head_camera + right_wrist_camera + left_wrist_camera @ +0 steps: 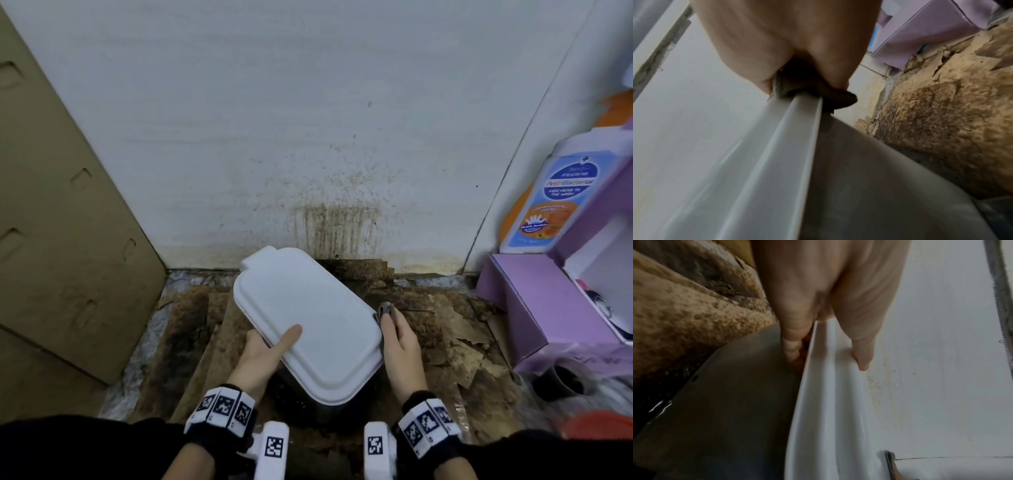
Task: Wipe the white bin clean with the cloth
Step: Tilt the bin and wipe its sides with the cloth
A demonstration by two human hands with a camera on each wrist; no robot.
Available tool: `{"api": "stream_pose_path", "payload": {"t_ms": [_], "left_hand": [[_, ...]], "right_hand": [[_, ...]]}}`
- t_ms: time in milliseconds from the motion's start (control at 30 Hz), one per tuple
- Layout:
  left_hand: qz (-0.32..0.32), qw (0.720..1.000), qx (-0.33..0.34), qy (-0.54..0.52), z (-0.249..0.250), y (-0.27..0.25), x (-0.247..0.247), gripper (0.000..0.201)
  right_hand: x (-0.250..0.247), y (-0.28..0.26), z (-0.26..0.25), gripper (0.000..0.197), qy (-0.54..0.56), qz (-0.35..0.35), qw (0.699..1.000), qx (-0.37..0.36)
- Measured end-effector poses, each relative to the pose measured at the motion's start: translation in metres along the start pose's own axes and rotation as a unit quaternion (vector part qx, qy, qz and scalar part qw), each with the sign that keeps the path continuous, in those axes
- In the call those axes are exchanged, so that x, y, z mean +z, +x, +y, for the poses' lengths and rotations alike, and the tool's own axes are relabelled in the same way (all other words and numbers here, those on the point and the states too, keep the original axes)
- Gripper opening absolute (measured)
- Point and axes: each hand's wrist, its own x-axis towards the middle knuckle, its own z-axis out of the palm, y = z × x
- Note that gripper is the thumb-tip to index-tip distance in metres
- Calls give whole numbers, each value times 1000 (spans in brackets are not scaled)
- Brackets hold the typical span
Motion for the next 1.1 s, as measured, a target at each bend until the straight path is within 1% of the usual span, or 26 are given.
{"api": "stream_pose_path", "payload": {"t_ms": [100,133,167,233,300,333,367,400,433,533,633,700,767,800,867,900,967,1000,1100], "left_hand": [[-15,999,2,32,8,12,-2,92],[-21,999,9,42,11,16,-3,92],[-13,998,15,55,14,18,-2,89],[8,997,26,78,19,21,-1,82],[9,993,20,114,19,24,-3,72],[4,991,21,133,17,26,-7,73],[1,990,18,143,14,29,-12,79],[1,989,9,146,13,30,-16,84],[2,989,7,145,12,30,-19,85],[26,985,14,167,15,20,-14,66],[51,982,29,181,21,7,-4,62],[67,980,31,183,19,0,0,59],[78,977,35,195,12,-9,5,62],[81,975,37,203,7,-12,7,68],[86,977,20,196,-2,-19,12,84],[88,978,13,189,-4,-21,13,86],[84,981,11,176,-3,-23,14,80],[78,982,15,173,-1,-23,13,77],[53,984,22,169,6,-22,7,74]], "right_hand": [[7,-22,9,47,17,77,997,-4],[12,-29,12,47,18,97,995,-4],[16,-35,16,47,18,114,993,-4],[27,-47,24,48,12,140,990,-3],[35,-56,31,50,0,160,987,-3],[38,-59,33,51,-7,166,986,-2],[40,-60,33,51,-13,166,986,1],[42,-60,33,51,-17,159,987,1],[42,-59,32,51,-23,148,989,5],[35,-49,24,49,-26,102,994,16],[19,-28,15,50,-30,31,998,43],[10,-12,11,58,-39,-11,997,69],[6,0,10,65,-47,-32,995,87],[5,3,11,65,-47,-38,994,87],[6,4,12,56,-48,-53,994,78],[7,4,12,48,-49,-61,995,68],[10,0,13,33,-53,-64,995,46],[11,-2,13,30,-57,-59,996,37],[14,-12,11,31,-59,-43,997,24]]}}
